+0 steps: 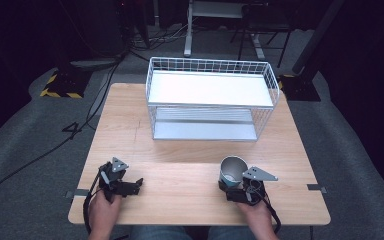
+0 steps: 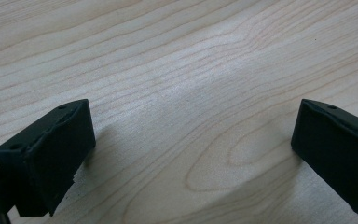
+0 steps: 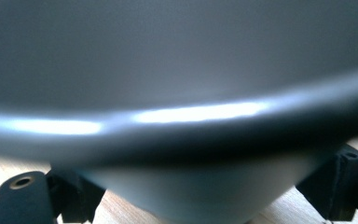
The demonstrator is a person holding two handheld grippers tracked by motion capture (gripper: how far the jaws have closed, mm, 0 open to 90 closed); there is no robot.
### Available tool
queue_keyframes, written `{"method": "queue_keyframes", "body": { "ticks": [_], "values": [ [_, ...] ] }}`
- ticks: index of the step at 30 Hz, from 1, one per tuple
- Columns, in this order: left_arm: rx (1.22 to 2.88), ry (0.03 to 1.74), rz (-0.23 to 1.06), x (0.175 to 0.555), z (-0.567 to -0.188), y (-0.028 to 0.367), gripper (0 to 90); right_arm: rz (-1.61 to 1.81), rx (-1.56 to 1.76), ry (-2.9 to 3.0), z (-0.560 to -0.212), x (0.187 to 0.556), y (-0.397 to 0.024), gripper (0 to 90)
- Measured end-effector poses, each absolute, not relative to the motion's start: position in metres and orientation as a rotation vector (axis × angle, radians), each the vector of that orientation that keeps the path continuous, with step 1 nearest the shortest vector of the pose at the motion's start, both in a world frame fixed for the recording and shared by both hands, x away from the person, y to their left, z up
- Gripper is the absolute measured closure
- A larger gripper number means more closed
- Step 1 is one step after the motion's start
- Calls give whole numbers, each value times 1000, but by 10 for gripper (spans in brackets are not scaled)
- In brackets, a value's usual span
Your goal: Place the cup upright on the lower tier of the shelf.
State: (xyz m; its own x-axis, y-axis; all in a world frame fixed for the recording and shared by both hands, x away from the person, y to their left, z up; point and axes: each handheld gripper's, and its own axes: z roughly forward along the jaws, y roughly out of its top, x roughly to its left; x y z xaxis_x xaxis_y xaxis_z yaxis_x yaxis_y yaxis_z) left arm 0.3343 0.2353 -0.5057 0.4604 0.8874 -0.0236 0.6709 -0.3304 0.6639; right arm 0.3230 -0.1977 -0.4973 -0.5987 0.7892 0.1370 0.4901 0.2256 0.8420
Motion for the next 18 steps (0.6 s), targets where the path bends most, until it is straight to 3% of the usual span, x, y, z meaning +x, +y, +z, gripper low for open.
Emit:
{"method": "queue_keyframes", "body": {
  "ticks": [3, 18],
  "values": [
    [2102, 1295, 463, 334, -506, 235, 1, 1311, 1166, 2176, -498, 322, -197, 205],
    [2105, 1292, 462, 334, -506, 235, 1, 1284, 1124, 2181, -492, 324, -199, 217]
  ]
}}
